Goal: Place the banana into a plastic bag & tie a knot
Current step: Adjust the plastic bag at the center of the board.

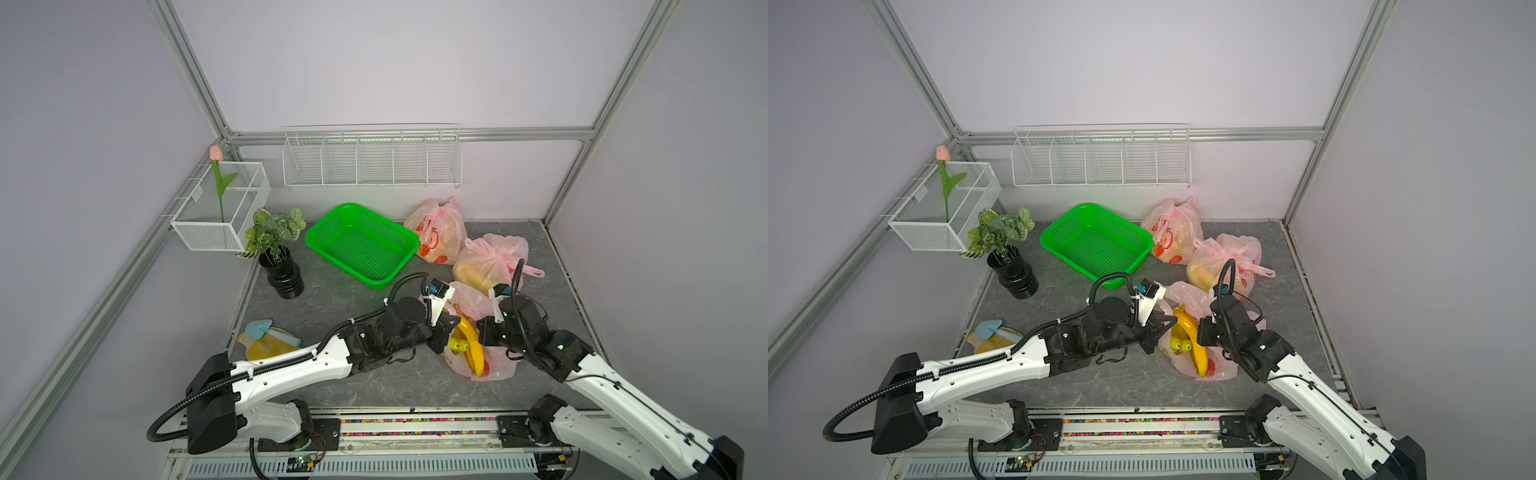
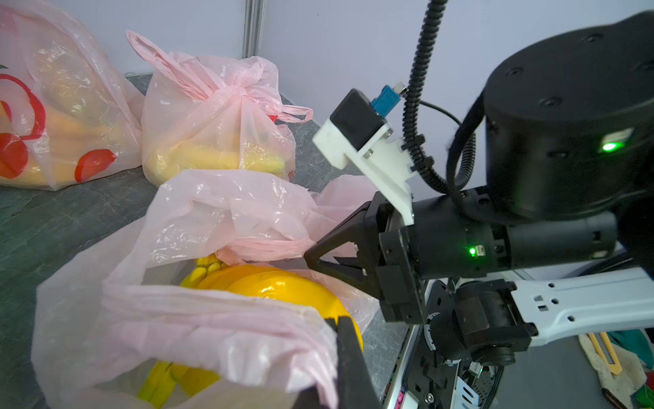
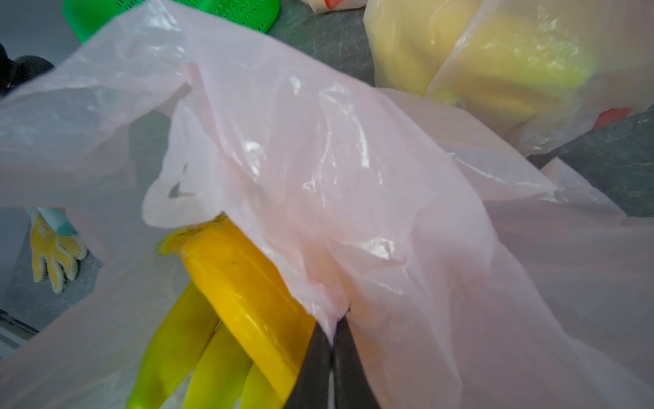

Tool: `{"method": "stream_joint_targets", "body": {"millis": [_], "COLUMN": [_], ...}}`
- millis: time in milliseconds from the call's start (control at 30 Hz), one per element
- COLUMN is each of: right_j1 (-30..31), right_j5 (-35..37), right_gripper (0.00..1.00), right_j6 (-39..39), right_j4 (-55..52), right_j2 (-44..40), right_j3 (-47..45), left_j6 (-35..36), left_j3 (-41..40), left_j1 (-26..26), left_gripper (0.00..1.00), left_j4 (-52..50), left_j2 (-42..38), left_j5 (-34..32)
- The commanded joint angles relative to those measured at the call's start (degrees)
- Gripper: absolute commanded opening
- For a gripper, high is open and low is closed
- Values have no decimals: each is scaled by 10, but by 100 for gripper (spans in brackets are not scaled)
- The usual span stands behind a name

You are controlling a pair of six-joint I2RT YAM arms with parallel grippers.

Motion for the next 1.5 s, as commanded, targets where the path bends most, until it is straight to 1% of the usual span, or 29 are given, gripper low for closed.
{"method": "stream_joint_targets", "body": {"millis": [0, 200, 333, 433, 500, 567, 600, 667, 700, 767, 800, 867, 933, 1033, 1100, 1133, 1167, 1233, 1267, 1300, 1367, 1467], "right_j1": [-2, -14, -35, -57, -78, -108, -123, -133, -132, -133, -133, -133, -134, -135, -136, -136, -136, -131, -122, -106, -59, 35], "right_j5": [10, 33, 30, 24, 15, -25, -67, -123, -144, -167, -170, -184, -188, -178, -161, -161, -169, -188, -181, -163, -103, 5], "right_gripper": [7, 7, 7, 7, 7, 7, 7, 7, 7, 7, 7, 7, 7, 16, 29, 34, 42, 55, 62, 68, 75, 80], "right_j6": [7, -18, -39, -59, -79, -99, -108, -118, -124, -128, -128, -128, -126, -136, -149, -155, -163, -180, -193, -209, -239, -267], "right_j4": [-29, -75, -96, -106, -103, -86, -73, -50, -39, -21, -16, 12, 40, 48, 38, 36, 34, 20, 6, -14, -52, -87], "right_j2": [-7, 3, 13, 16, 19, 39, 55, 91, 109, 131, 137, 133, 123, 102, 78, 65, 54, 38, 31, 27, 24, 23], "right_j3": [42, 121, 159, 186, 205, 231, 250, 289, 308, 326, 326, 299, 249, 184, 159, 152, 150, 159, 171, 185, 216, 248], "left_j6": [-1, 2, -1, 13, 28, 41, 45, 59, 72, 93, 97, 93, 85, 76, 78, 75, 72, 64, 59, 56, 52, 48], "left_j3": [27, 62, 99, 114, 134, 157, 175, 214, 232, 252, 252, 235, 211, 192, 187, 185, 182, 179, 179, 178, 180, 186], "left_j1": [-4, -2, 3, 15, 30, 63, 87, 125, 134, 136, 136, 136, 136, 135, 136, 135, 135, 136, 135, 135, 135, 135], "left_gripper": [0, 0, 0, 0, 0, 0, 0, 0, 0, 0, 0, 0, 0, 0, 0, 0, 0, 0, 0, 0, 0, 0], "left_j4": [-7, -38, -81, -94, -120, -147, -163, -194, -207, -221, -222, -210, -198, -203, -215, -218, -220, -221, -221, -220, -219, -221], "left_j2": [-28, -62, -71, -80, -84, -89, -90, -88, -88, -91, -95, -105, -111, -97, -87, -85, -85, -90, -93, -97, -105, -111], "left_j5": [0, -58, -104, -110, -123, -116, -108, -98, -108, -129, -128, -111, -81, -37, -17, -14, -9, -7, -5, -4, -3, -2]}}
